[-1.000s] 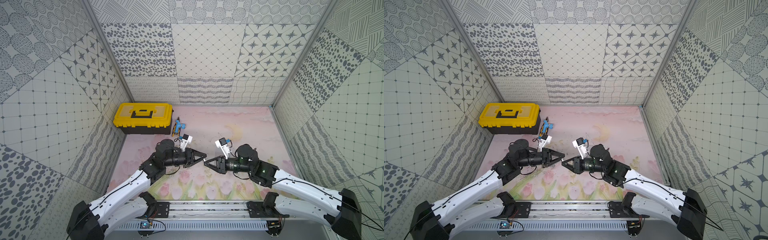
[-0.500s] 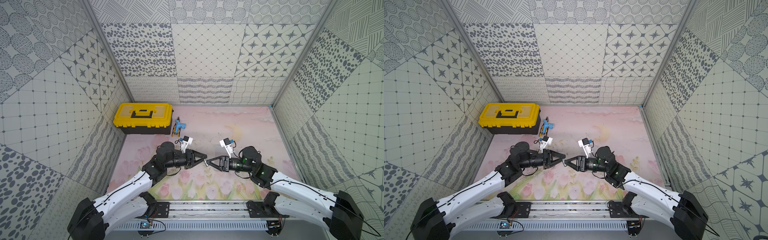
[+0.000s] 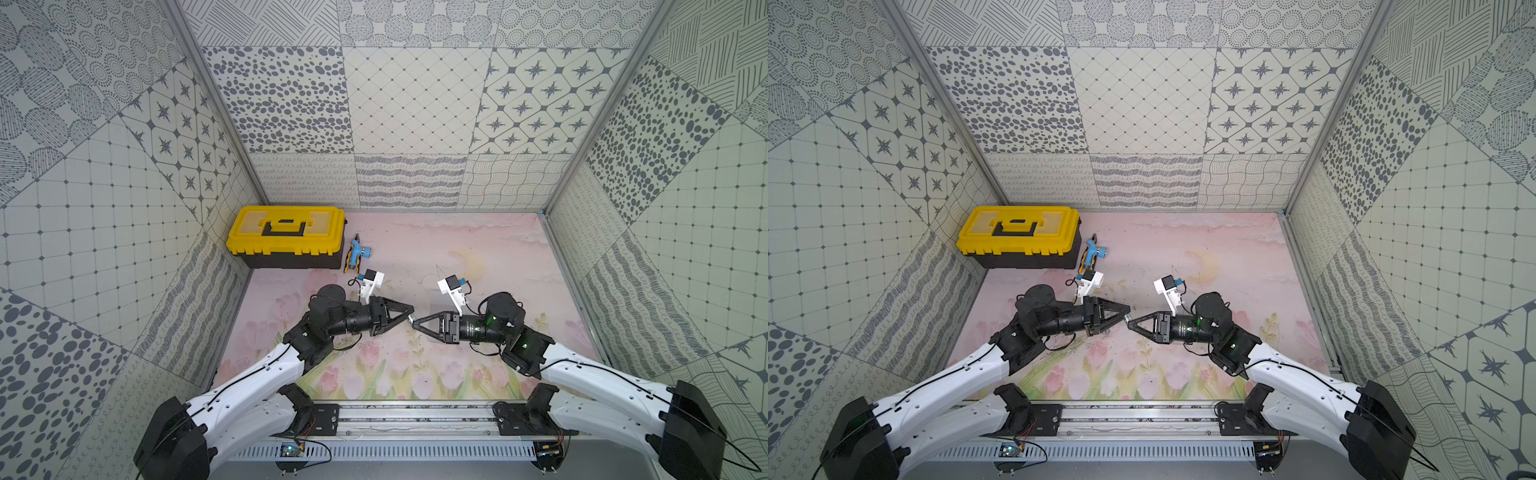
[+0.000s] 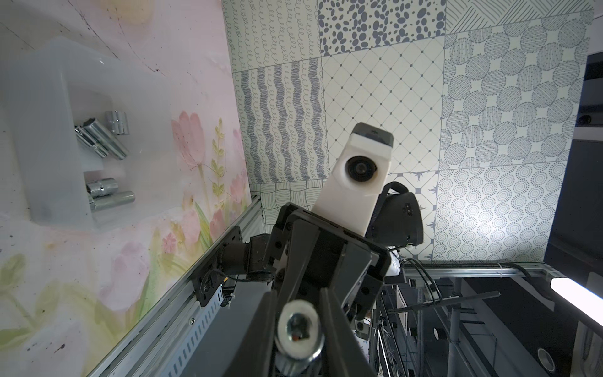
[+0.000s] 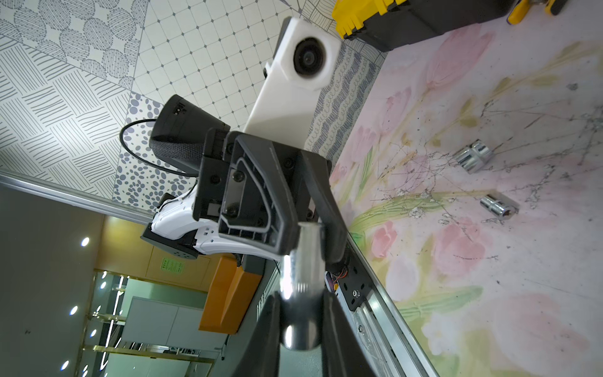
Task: Put the socket on the desktop into the storage box
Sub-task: Pick up the socket head at the center of the board, then place the socket head in the storage box.
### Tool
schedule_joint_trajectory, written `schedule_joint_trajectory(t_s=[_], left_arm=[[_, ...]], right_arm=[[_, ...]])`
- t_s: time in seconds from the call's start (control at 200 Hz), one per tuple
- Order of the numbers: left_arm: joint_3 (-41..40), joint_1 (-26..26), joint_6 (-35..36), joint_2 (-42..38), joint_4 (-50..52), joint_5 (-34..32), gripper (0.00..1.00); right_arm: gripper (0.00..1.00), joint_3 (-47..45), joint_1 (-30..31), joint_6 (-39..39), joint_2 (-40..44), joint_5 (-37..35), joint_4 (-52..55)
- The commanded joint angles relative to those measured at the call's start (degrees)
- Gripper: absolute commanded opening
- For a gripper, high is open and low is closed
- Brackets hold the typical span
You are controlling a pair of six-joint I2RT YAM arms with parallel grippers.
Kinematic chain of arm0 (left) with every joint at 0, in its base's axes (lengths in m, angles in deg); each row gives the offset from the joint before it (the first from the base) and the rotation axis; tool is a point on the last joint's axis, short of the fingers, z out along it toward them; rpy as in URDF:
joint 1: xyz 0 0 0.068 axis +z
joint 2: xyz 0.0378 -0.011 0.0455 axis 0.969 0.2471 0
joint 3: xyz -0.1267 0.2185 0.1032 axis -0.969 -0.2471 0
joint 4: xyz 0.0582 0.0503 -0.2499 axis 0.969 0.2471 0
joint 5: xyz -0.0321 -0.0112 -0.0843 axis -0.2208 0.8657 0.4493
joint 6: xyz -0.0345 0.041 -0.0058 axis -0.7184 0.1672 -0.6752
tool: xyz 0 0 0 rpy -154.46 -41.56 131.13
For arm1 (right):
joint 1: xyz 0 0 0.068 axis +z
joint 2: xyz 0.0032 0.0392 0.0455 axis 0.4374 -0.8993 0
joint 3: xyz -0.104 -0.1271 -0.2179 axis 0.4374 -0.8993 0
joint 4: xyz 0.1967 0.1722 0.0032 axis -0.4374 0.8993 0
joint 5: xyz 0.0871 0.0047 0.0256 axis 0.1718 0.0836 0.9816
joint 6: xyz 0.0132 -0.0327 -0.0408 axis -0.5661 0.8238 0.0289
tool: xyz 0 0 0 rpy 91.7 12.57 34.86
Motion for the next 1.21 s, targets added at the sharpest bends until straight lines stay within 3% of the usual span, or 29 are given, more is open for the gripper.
schedule_joint_trajectory(t_s=[0.0, 0.06, 0.17, 0.335, 0.495, 0.94, 1.12, 1.201], left_arm=[[0.8, -0.3, 2.2, -0.4, 0.9, -1.1, 0.28], [1.4, -0.3, 4.6, -1.2, 6.5, -4.1, 0.56], [4.9, -0.2, 11.7, -3.8, 21.3, -11.6, 0.79], [9.9, 0.0, 19.7, -7.0, 38.2, -23.8, 0.8], [12.3, 0.0, 22.0, -5.8, 49.9, -31.6, 0.76], [9.2, 2.4, 21.1, -6.2, 55.2, -35.3, 0.73], [8.6, 3.6, 21.0, -5.9, 54.8, -34.3, 0.72], [8.4, 3.8, 20.7, -6.1, 54.9, -34.4, 0.72]], right_arm=[[0.0, 1.3, 0.4, 3.4, 2.8, -2.5, 3.1], [0.0, 3.8, 0.4, 5.6, 4.5, -4.8, 9.2], [0.0, 8.3, 0.4, 11.0, 7.1, -15.0, 26.3], [0.0, 16.2, 0.5, 16.6, 5.9, -33.6, 47.6], [0.0, 23.5, 0.5, 17.9, -3.7, -49.8, 61.8], [0.0, 24.7, 0.3, 19.4, -21.0, -49.0, 56.2], [0.54, 26.6, 1.1, 20.2, -21.6, -50.8, 57.4], [0.58, 28.6, 2.9, 21.3, -21.8, -52.2, 58.8]])
